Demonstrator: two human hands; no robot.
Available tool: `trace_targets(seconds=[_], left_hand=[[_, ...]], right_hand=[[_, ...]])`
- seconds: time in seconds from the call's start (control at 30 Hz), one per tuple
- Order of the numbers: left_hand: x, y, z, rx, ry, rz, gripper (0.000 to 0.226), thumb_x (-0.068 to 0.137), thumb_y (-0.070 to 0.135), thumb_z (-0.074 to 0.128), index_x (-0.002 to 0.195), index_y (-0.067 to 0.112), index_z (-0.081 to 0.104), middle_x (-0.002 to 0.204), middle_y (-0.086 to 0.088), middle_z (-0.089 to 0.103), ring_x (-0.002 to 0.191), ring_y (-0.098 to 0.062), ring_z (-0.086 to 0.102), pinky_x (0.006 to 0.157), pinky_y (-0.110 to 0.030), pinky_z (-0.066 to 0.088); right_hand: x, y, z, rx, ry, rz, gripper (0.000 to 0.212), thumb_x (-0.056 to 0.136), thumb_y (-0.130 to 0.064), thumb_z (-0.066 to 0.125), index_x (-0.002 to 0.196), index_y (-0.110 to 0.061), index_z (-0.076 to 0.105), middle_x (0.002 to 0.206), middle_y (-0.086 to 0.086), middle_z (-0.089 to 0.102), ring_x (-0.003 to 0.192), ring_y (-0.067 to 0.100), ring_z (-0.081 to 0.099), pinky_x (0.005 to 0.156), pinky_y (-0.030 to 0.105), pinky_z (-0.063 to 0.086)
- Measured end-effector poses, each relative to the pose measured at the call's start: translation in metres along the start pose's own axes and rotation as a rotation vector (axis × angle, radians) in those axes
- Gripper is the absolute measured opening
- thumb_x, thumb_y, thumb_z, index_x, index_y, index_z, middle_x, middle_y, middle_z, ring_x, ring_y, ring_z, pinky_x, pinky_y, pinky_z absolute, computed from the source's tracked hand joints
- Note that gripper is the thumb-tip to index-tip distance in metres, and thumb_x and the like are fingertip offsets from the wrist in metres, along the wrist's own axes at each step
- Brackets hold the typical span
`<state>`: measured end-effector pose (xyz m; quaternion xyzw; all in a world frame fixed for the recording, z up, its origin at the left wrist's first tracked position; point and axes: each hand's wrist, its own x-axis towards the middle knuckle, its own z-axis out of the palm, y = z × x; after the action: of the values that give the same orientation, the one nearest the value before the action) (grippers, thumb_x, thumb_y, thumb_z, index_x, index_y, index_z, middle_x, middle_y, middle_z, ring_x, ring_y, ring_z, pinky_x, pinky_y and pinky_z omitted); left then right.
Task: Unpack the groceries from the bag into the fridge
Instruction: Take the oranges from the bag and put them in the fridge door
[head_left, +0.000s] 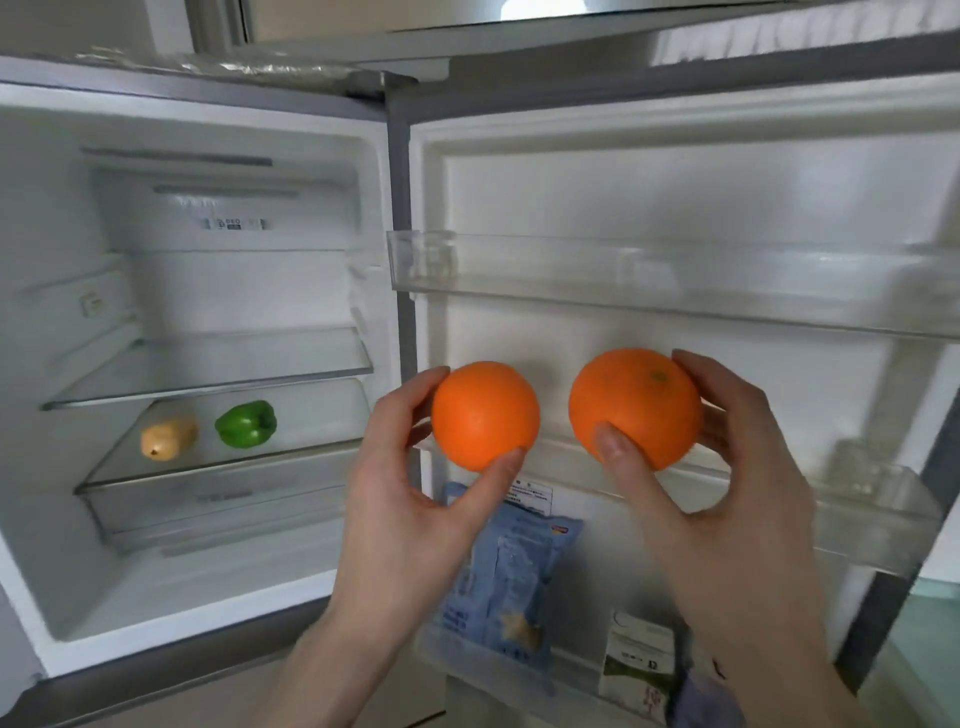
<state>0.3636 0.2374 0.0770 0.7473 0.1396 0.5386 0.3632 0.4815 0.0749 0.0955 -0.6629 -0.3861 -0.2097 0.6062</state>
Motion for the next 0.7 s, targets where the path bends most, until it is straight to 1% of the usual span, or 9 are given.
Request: trace_targets(seconds=[0.1, 0.23, 0.3, 0.37, 0.43, 0.5, 0.57, 0.63, 0.7], left_hand=[[0.022, -0.012, -0.004, 0.000, -0.043, 0.021, 0.075, 0.072, 0.047, 0.088, 0.137, 0.042, 0.051, 0.134, 0.028, 0.057, 0.123, 0.005, 0.057, 0.099, -0.018, 0.047], [0.050, -0.032, -0.008, 0.035, -0.108, 0.031, 0.076, 0.070, 0.056, 0.084, 0.137, 0.044, 0.051, 0.129, 0.028, 0.058, 0.119, 0.011, 0.055, 0.093, -0.009, 0.044], [0.063, -0.041, -0.007, 0.035, -0.145, 0.020, 0.077, 0.069, 0.057, 0.085, 0.137, 0.045, 0.052, 0.126, 0.029, 0.059, 0.115, 0.016, 0.053, 0.087, -0.002, 0.043], [0.075, -0.050, -0.005, 0.049, -0.193, 0.020, 0.077, 0.070, 0.057, 0.085, 0.138, 0.043, 0.052, 0.126, 0.027, 0.060, 0.115, 0.014, 0.054, 0.085, -0.002, 0.042], [0.087, -0.058, -0.001, 0.092, -0.242, 0.038, 0.076, 0.072, 0.056, 0.086, 0.138, 0.041, 0.052, 0.128, 0.024, 0.060, 0.113, 0.006, 0.057, 0.085, -0.006, 0.040], [0.097, -0.065, 0.004, 0.137, -0.278, 0.052, 0.073, 0.073, 0.054, 0.085, 0.136, 0.041, 0.052, 0.128, 0.023, 0.059, 0.108, 0.004, 0.057, 0.082, -0.006, 0.039], [0.104, -0.071, 0.006, 0.154, -0.316, 0.047, 0.076, 0.074, 0.053, 0.085, 0.139, 0.046, 0.048, 0.127, 0.025, 0.057, 0.108, 0.003, 0.057, 0.083, -0.007, 0.039], [0.107, -0.074, 0.006, 0.150, -0.354, 0.035, 0.073, 0.074, 0.052, 0.084, 0.136, 0.056, 0.044, 0.125, 0.027, 0.056, 0.110, 0.000, 0.057, 0.093, -0.019, 0.047], [0.110, -0.073, 0.005, 0.173, -0.395, 0.027, 0.060, 0.076, 0.050, 0.082, 0.119, 0.066, 0.044, 0.117, 0.029, 0.055, 0.109, -0.003, 0.059, 0.102, -0.037, 0.050]], right_hand=[[0.012, -0.003, 0.018, -0.051, 0.020, 0.019, 0.068, 0.079, -0.069, 0.074, 0.137, -0.046, 0.048, 0.132, -0.022, 0.058, 0.117, 0.000, 0.060, 0.087, 0.011, 0.040], [0.021, 0.000, 0.043, -0.167, -0.001, 0.040, 0.071, 0.080, -0.062, 0.072, 0.142, -0.036, 0.052, 0.133, -0.017, 0.063, 0.116, 0.004, 0.063, 0.091, 0.011, 0.042], [0.024, 0.003, 0.054, -0.230, -0.020, 0.056, 0.070, 0.081, -0.061, 0.074, 0.142, -0.036, 0.051, 0.130, -0.019, 0.061, 0.112, -0.001, 0.060, 0.088, 0.004, 0.039], [0.029, 0.005, 0.063, -0.303, -0.046, 0.070, 0.066, 0.084, -0.059, 0.074, 0.142, -0.037, 0.050, 0.123, -0.022, 0.056, 0.103, -0.008, 0.052, 0.081, 0.002, 0.040], [0.035, 0.006, 0.070, -0.382, -0.073, 0.082, 0.062, 0.085, -0.057, 0.073, 0.138, -0.036, 0.051, 0.122, -0.018, 0.055, 0.099, -0.002, 0.053, 0.077, 0.010, 0.044], [0.041, 0.006, 0.074, -0.461, -0.082, 0.114, 0.059, 0.084, -0.056, 0.074, 0.135, -0.033, 0.054, 0.121, -0.011, 0.056, 0.098, 0.012, 0.059, 0.078, 0.024, 0.046], [0.045, 0.003, 0.076, -0.536, -0.087, 0.166, 0.059, 0.083, -0.057, 0.073, 0.133, -0.030, 0.055, 0.119, -0.007, 0.058, 0.099, 0.020, 0.062, 0.079, 0.033, 0.048], [0.048, -0.002, 0.078, -0.622, -0.122, 0.221, 0.059, 0.083, -0.064, 0.068, 0.131, -0.033, 0.054, 0.118, -0.007, 0.060, 0.100, 0.023, 0.063, 0.080, 0.038, 0.051], [0.050, -0.005, 0.081, -0.721, -0.183, 0.266, 0.057, 0.083, -0.071, 0.061, 0.129, -0.038, 0.053, 0.116, -0.010, 0.063, 0.103, 0.023, 0.064, 0.079, 0.038, 0.051]])
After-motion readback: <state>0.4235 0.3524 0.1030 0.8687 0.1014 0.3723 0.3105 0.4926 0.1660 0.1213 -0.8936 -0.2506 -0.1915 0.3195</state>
